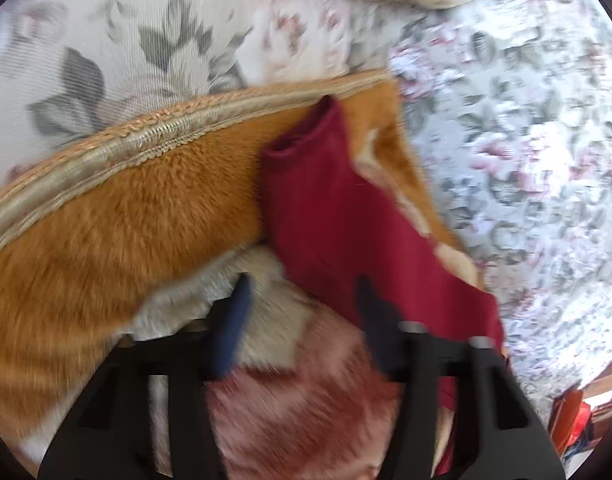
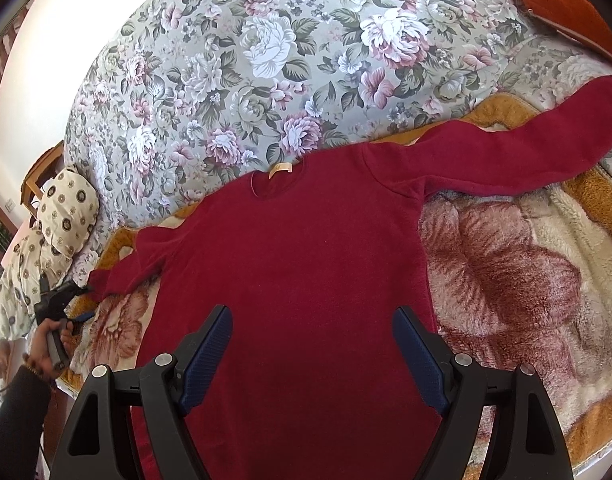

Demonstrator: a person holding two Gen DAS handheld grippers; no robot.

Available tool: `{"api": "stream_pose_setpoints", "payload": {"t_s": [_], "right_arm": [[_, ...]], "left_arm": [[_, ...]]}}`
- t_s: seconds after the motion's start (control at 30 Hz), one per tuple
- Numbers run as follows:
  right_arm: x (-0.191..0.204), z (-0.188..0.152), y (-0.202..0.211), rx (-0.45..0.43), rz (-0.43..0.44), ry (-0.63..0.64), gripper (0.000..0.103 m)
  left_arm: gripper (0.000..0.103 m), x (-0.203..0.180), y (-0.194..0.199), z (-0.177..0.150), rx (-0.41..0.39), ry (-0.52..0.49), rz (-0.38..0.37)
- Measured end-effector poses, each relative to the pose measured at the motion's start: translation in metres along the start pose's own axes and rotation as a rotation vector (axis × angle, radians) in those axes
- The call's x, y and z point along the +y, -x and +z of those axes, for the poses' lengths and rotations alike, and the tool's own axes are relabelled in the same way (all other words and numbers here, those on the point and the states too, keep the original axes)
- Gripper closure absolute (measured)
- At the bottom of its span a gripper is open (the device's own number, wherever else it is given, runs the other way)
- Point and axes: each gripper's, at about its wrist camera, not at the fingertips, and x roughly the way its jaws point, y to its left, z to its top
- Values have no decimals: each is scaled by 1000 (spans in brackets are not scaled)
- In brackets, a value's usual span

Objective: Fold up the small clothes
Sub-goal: 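Grasp the red sweater's sleeve cuff with the left tool and lift it, then carry the sleeve and side across the sweater body with the left tool, release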

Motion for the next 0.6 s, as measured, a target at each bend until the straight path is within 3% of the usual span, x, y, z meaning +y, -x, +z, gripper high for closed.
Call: {"api": "stream_pose_setpoints", "payload": {"t_s": [0.13, 0.23, 0.3, 0.43, 0.5, 0.6], "right_arm": [[-1, 2, -2, 4, -5, -9, 22], [-1, 3, -6, 21, -3, -7, 22], [-2, 3, -8, 20, -1, -5, 22], [-2, 2, -8, 17, -4, -5, 22], [-2, 2, -7, 9, -2, -1, 22], [-1, 1, -5, 4, -4, -1, 22]], "left_arm": [[61, -5, -11, 13, -34, -21, -38], [62, -9, -13, 23, -81, -23, -20], [98, -15, -14, 23, -136, -25, 49], [98, -42, 10, 15, -298, -109, 142], [98, -65, 25, 10, -331, -164, 88], [98, -124, 53, -7, -353, -294, -85]]}}
